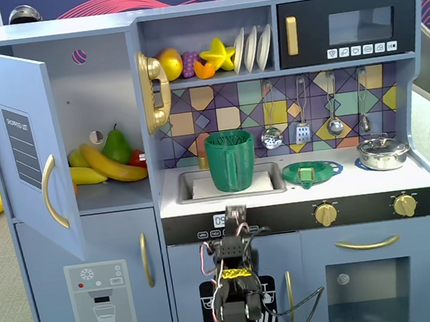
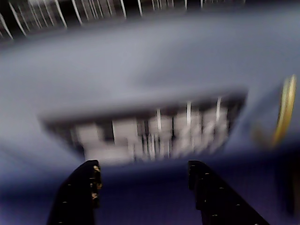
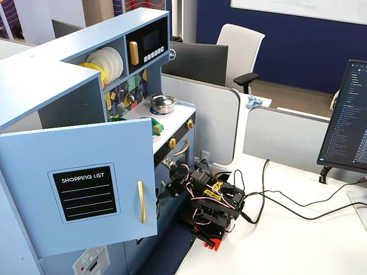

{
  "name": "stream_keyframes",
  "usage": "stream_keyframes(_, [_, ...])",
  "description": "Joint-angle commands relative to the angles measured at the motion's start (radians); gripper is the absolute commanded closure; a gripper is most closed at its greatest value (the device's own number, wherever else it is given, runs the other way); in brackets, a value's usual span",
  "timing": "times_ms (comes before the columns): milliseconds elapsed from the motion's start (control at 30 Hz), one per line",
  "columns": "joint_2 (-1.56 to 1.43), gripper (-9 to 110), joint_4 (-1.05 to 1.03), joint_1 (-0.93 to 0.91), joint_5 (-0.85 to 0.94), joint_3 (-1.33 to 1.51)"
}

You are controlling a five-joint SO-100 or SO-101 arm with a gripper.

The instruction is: Pick up the green pineapple from the left cabinet and place it in the green recipient

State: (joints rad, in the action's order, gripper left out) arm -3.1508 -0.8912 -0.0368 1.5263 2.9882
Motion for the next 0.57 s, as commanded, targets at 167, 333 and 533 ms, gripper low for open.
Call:
stream_keyframes(167, [-0.026,88,-0.264,0.025,-0.020,0.008])
stream_keyframes(333, [-0.026,88,-0.422,0.026,-0.054,0.008])
stream_keyframes(533, [-0.026,88,-0.558,0.031,-0.078,0.009])
